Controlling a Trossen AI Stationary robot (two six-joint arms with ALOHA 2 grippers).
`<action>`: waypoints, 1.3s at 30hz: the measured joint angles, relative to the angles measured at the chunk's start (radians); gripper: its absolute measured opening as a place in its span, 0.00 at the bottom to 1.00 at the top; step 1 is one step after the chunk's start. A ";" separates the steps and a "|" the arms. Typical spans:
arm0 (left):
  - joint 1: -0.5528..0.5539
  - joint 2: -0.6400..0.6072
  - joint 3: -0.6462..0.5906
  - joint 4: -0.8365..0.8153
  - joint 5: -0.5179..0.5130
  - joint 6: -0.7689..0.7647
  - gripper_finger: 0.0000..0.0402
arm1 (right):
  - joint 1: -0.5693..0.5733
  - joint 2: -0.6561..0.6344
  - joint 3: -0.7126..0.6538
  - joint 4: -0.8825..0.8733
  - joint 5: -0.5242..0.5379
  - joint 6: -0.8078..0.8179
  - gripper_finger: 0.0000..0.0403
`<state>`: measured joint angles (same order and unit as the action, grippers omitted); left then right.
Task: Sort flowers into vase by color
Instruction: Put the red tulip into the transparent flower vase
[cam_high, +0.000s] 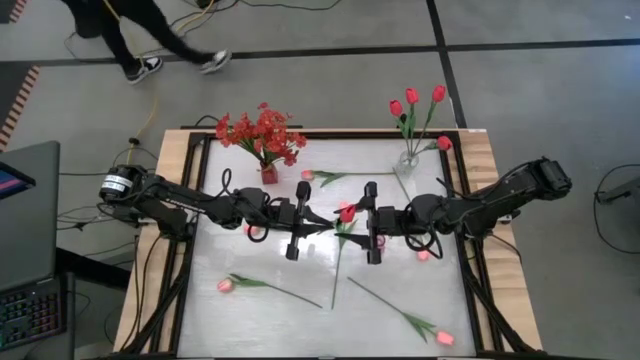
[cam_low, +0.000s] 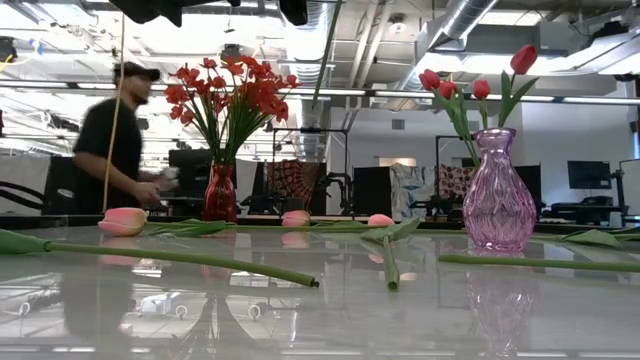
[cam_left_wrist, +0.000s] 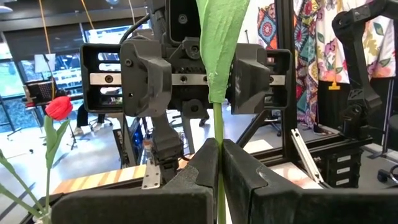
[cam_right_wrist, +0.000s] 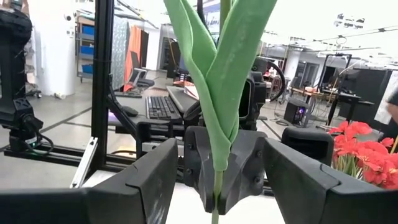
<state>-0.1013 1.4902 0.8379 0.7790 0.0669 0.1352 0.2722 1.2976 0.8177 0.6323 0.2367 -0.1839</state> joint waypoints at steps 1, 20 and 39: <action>0.000 0.000 0.000 0.002 0.000 0.000 0.00 | 0.000 0.000 0.000 -0.001 0.000 0.001 0.64; 0.000 0.001 0.025 -0.028 -0.029 -0.005 0.00 | -0.011 0.063 0.000 0.081 -0.002 -0.035 0.62; 0.001 0.001 0.025 -0.015 -0.036 -0.002 0.00 | -0.012 0.063 0.000 0.071 0.073 -0.061 0.11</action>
<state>-0.1005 1.4910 0.8631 0.7639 0.0307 0.1337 0.2600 1.3602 0.8181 0.7034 0.3101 -0.2447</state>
